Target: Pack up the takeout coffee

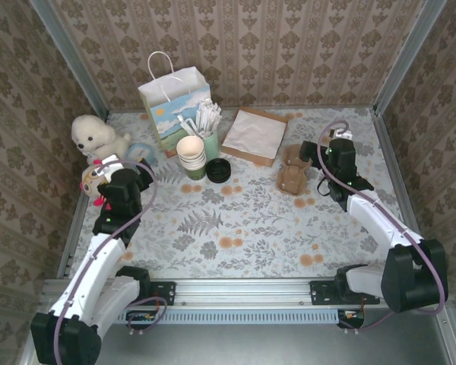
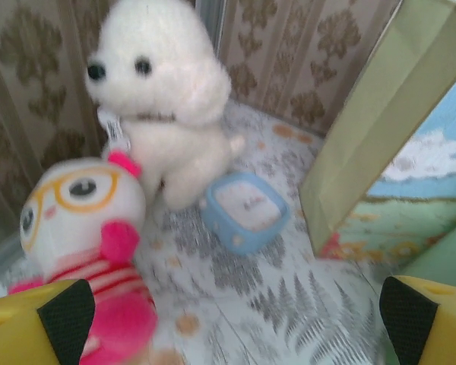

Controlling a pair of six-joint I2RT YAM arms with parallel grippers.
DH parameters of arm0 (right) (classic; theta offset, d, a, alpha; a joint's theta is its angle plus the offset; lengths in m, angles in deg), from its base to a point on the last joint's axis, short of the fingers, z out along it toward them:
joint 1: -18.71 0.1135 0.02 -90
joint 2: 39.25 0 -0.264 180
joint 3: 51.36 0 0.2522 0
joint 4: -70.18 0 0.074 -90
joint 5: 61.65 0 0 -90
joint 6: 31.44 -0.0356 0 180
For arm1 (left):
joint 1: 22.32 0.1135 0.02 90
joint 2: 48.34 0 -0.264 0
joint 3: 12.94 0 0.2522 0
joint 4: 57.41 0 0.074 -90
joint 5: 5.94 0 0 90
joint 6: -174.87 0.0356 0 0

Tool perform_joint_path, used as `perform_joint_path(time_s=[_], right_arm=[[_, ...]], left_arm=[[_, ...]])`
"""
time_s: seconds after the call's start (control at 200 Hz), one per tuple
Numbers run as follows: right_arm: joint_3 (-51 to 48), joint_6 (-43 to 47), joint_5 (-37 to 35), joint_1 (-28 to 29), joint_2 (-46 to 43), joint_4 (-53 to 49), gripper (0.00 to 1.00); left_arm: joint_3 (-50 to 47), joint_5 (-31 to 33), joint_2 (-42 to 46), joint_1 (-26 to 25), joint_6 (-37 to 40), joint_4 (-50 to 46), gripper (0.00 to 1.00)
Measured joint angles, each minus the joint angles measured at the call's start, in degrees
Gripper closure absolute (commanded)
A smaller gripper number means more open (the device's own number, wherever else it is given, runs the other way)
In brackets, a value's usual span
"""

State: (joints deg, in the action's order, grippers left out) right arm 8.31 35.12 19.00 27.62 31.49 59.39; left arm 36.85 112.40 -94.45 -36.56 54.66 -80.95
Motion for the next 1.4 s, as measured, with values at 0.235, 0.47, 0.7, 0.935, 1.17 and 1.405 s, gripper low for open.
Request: perform_joint_path(time_s=[0.235, 0.47, 0.7, 0.935, 1.17, 1.405], right_arm=[[0.6, -12.1, 2.1, 2.5, -0.5, -8.1, 0.0], [0.6, -18.6, -0.2, 2.5, -3.2, -10.9, 0.0], [0.2, -19.7, -2.4, 2.5, -9.0, -11.8, 0.0], [0.3, -13.8, 7.5, 2.8, -10.1, -12.3, 0.0], [7.5, -9.9, 16.9, 8.5, -5.8, -13.7, 0.0], [16.2, -13.0, 17.0, 10.3, 1.8, -19.0, 0.0]], left_arm=[[9.0, -14.4, -6.7, -0.4, -7.0, -15.8, 0.0], [22.1, -23.7, -15.5, -0.3, -4.9, -23.8, 0.0], [35.2, -30.1, -23.6, 0.3, 1.0, -32.4, 0.02], [43.0, -33.7, -31.6, 0.4, 3.9, -39.3, 0.07], [48.7, -34.8, -37.9, -1.2, 5.0, -41.8, 0.08], [54.2, -34.9, -45.2, -1.6, 5.9, -44.5, 0.12]])
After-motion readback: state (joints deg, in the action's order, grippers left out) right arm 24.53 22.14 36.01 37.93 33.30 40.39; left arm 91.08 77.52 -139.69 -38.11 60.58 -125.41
